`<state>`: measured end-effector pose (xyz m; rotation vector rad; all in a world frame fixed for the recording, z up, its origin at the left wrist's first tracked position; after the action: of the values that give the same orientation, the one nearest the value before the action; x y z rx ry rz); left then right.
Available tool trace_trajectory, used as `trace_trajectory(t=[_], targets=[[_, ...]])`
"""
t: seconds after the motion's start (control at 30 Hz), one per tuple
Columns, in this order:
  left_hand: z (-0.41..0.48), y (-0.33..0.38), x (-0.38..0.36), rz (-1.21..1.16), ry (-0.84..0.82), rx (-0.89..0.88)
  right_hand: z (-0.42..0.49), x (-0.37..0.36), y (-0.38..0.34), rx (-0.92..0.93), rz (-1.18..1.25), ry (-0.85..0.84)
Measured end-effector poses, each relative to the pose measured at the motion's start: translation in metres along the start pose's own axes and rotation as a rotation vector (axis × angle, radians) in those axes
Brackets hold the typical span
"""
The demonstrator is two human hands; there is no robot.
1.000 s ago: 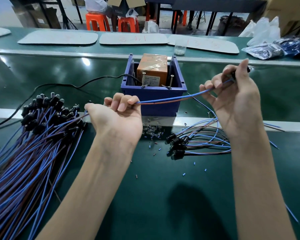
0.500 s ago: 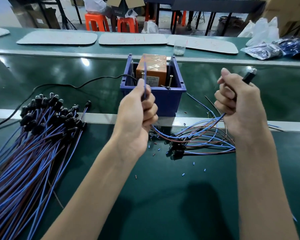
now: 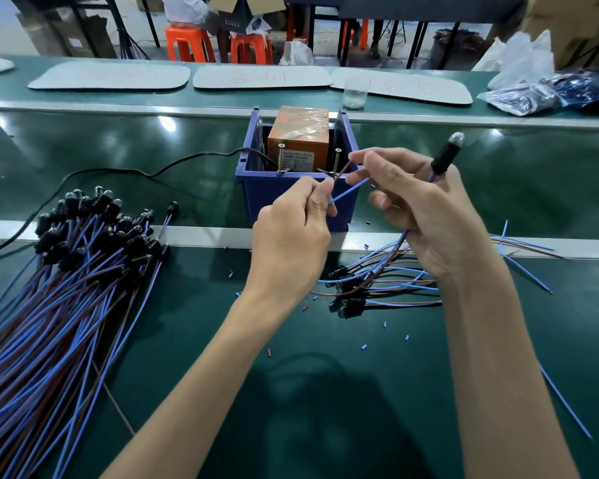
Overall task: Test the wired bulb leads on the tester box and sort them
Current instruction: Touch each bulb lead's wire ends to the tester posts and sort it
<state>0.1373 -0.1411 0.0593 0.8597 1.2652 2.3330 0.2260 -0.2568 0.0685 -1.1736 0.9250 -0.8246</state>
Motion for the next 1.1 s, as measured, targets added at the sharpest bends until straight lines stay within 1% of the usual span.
trace_trajectory(t=[0.2,0.43,0.63,0.93,1.0,1.1], targets=[[0.003,0.001,0.005,0.035,0.019,-0.03,0.003,0.011,0.003,0.031,-0.122,0.087],[0.001,0.006,-0.001,0.009,-0.053,-0.075,0.0,0.001,0.002,0.065,-0.226,0.01],[0.003,0.004,0.001,-0.02,-0.047,-0.075,-0.001,-0.001,0.003,0.053,-0.264,0.003],[0.004,0.004,0.001,0.037,-0.055,-0.088,-0.001,-0.006,0.006,0.049,-0.341,0.004],[0.005,0.005,0.003,0.059,-0.043,-0.091,0.0,-0.006,0.009,0.044,-0.371,0.026],[0.01,0.005,0.014,0.078,0.01,-0.095,0.005,0.009,0.008,0.062,-0.403,0.144]])
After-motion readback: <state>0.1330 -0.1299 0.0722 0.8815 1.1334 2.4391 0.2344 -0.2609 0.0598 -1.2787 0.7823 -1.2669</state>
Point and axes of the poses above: each hand's wrist, its own z-axis towards the middle knuckle, its own x-axis out of the back of the hand, y = z × x, the point moved 9 cm from there along z, towards the middle knuckle, and after that the axes turned 10 degrees about y, right-handed, at the moved point
